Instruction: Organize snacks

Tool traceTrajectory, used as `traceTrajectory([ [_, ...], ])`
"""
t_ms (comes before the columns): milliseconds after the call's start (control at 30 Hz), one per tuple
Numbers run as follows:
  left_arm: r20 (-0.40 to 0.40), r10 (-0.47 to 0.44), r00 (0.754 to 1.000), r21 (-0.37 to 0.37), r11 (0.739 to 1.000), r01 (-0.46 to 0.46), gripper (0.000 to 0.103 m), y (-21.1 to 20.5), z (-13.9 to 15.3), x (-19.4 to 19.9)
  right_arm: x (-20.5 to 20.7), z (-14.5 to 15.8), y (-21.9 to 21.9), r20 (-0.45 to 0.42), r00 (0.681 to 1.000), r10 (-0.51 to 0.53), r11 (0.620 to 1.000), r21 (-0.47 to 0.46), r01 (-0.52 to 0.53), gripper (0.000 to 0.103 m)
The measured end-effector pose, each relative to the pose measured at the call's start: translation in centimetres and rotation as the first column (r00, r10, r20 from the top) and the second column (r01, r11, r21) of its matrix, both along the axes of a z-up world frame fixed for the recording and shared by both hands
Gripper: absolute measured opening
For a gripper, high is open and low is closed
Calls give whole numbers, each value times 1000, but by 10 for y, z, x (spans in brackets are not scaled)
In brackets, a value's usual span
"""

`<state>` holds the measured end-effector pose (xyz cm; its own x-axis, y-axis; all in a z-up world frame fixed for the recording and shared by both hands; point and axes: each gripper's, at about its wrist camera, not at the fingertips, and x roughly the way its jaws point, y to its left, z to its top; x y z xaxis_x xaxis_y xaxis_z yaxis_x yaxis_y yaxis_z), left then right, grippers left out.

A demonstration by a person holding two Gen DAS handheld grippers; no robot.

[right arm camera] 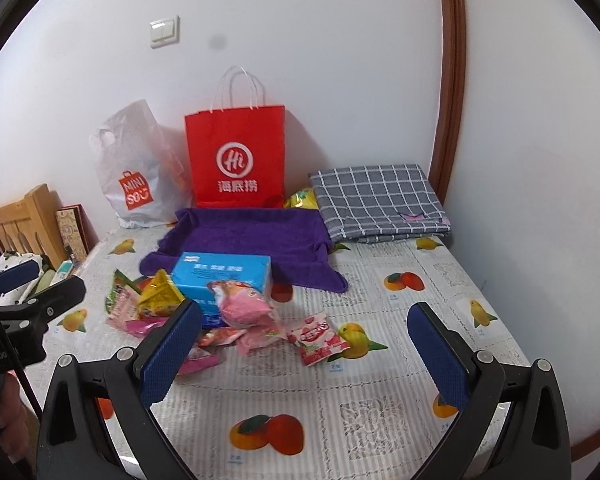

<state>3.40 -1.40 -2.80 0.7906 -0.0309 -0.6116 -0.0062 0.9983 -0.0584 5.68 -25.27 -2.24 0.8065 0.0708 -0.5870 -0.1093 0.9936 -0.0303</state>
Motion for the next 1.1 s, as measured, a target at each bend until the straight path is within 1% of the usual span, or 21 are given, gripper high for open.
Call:
traceTrajectory([
  [167, -62, 5, 998, -21, 1000, -6, 103, 8, -23, 29, 30, -29, -22, -47, 998, -47, 998, -40, 45, 101],
  [267, -93, 15, 996, -34, 999, -18, 102, 13, -36, 46, 46, -50, -35, -93, 995, -44, 999, -33, 41, 98],
  [367, -119, 27, 992, -37, 999, -32, 102, 16, -45, 61, 61, -77, -44, -133, 991, -13, 1000, -4, 13, 91],
  [467, -136, 31, 990, -28, 999, -35, 102, 19, -52, 73, 77, -110, -48, -198, 980, 32, 999, 33, -26, 87],
  [600, -161, 57, 985, -9, 998, -59, 102, 24, -60, 86, 101, -144, -43, -274, 959, 79, 997, 46, -68, 86],
  [800, -185, 93, 978, -11, 995, -97, 102, 36, -66, 91, 121, -170, -29, -316, 935, 161, 987, 54, -151, 87],
  [900, -192, 108, 975, -23, 993, -115, 102, 45, -68, 92, 131, -181, -19, -344, 921, 182, 983, 38, -181, 87],
  [967, -198, 128, 972, -17, 991, -134, 102, 51, -70, 91, 137, -187, -16, -365, 913, 184, 982, 27, -187, 87],
  [1000, -199, 137, 970, -13, 990, -143, 102, 54, -70, 90, 138, -187, -14, -358, 916, 184, 982, 15, -191, 87],
  [1100, -200, 159, 967, -12, 986, -164, 102, 64, -72, 87, 140, -187, -17, -360, 915, 185, 982, 20, -190, 85],
])
